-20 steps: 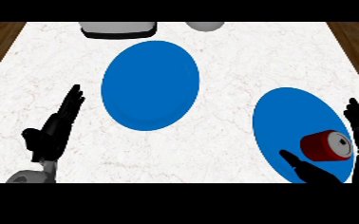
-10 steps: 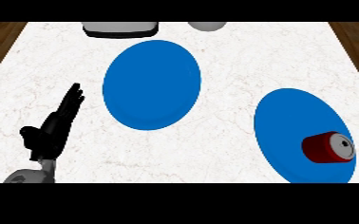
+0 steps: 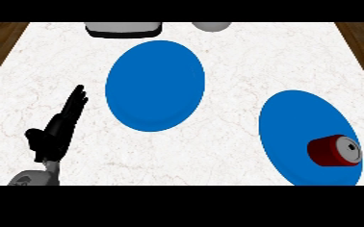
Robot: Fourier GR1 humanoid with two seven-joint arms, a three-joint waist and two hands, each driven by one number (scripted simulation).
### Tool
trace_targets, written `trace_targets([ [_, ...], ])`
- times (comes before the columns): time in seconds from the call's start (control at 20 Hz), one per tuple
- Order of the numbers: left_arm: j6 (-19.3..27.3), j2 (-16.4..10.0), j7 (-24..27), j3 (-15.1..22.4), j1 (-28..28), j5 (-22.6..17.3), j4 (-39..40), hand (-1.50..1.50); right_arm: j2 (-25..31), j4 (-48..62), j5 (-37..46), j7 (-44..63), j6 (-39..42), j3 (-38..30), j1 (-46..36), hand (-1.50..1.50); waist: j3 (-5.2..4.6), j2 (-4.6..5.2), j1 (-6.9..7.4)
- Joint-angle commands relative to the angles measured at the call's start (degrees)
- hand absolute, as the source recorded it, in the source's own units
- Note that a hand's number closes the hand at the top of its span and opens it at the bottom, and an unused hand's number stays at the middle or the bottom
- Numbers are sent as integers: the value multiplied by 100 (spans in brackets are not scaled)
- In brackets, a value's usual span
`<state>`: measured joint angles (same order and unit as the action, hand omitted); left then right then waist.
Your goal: Pick the can from the plate and place it in the plate
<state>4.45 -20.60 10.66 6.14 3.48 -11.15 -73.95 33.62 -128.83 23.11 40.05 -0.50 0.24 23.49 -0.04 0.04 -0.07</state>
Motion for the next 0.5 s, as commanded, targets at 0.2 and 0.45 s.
trace_targets([
  [0.2,-119,142,-156,-107,43,108,-141,0,-165,612,512,698,748,287,-587,-150,2,3,28],
  [0.45,-317,103,-151,-366,118,149,-40,0,-486,1381,579,286,965,149,-897,-150,5,1,22],
])
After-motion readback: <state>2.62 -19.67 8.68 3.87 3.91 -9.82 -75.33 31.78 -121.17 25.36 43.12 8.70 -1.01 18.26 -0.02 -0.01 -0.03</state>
